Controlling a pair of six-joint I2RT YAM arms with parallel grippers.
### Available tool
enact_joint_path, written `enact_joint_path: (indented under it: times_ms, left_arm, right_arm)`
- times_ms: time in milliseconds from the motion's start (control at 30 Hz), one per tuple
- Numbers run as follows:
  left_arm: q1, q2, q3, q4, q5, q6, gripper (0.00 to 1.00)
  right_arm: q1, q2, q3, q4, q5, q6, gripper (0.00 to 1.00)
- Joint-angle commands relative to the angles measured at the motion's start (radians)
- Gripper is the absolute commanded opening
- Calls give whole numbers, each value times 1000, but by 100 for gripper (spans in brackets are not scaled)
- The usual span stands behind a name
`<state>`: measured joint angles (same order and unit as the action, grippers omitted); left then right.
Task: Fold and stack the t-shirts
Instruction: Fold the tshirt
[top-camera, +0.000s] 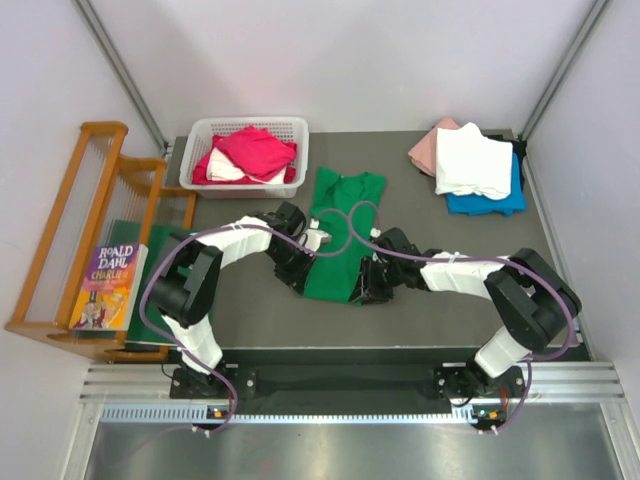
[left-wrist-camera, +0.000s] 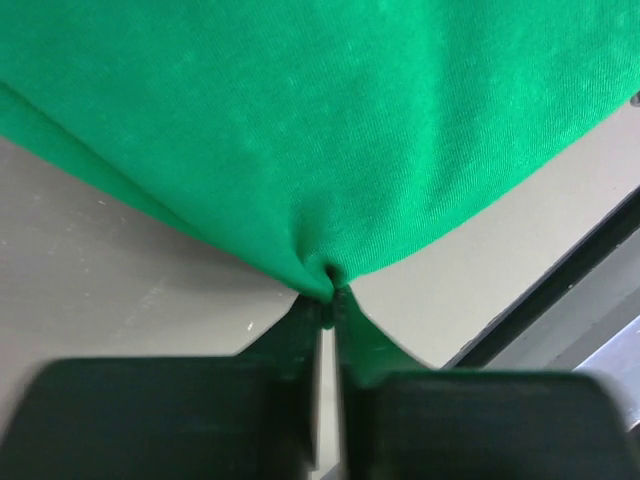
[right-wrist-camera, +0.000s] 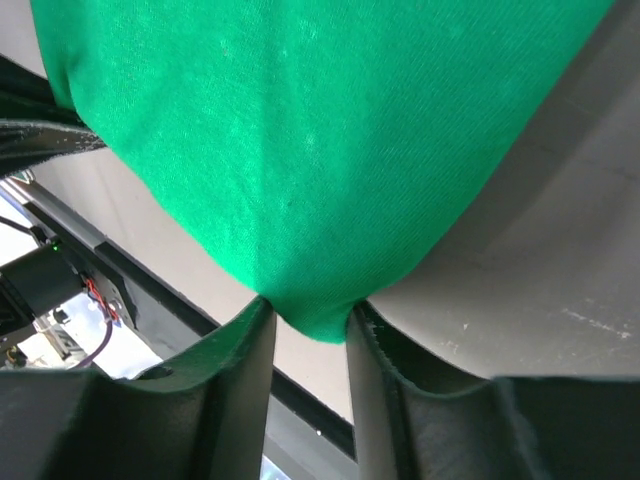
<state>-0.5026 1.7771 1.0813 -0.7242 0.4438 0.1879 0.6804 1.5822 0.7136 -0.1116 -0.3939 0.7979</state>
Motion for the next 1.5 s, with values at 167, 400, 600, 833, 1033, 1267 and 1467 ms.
enact_joint_path:
  times_ms: [167,400,600,833,1033,1267,1467]
  left_arm:
    - [-7,2,60,-101,56,87,0]
    - [-7,-132,109,-331,91,220,0]
    - [-7,-247,175,-532,121,327,0]
    - [-13,-324,238,-681,144,355,3]
    - [-17,-384,238,-699,136,346,6]
    - [-28,-377,284,-782,145,372,7]
    - [-30,-374,256,-733,127,349,22]
  right_arm:
    - [15,-22,17,7,-16,-2,17]
    - [28,-177,-43,-115,-16,-11,13]
    - [61,-343,-101,-206,-11,32,12]
    - [82,-491,-118,-299,10,78,12]
    - [110,-608,-109,-365,20,124,13]
    - [119,-663,-54,-407,44,129,13]
    - [134,-549,-23,-330,30,110,43]
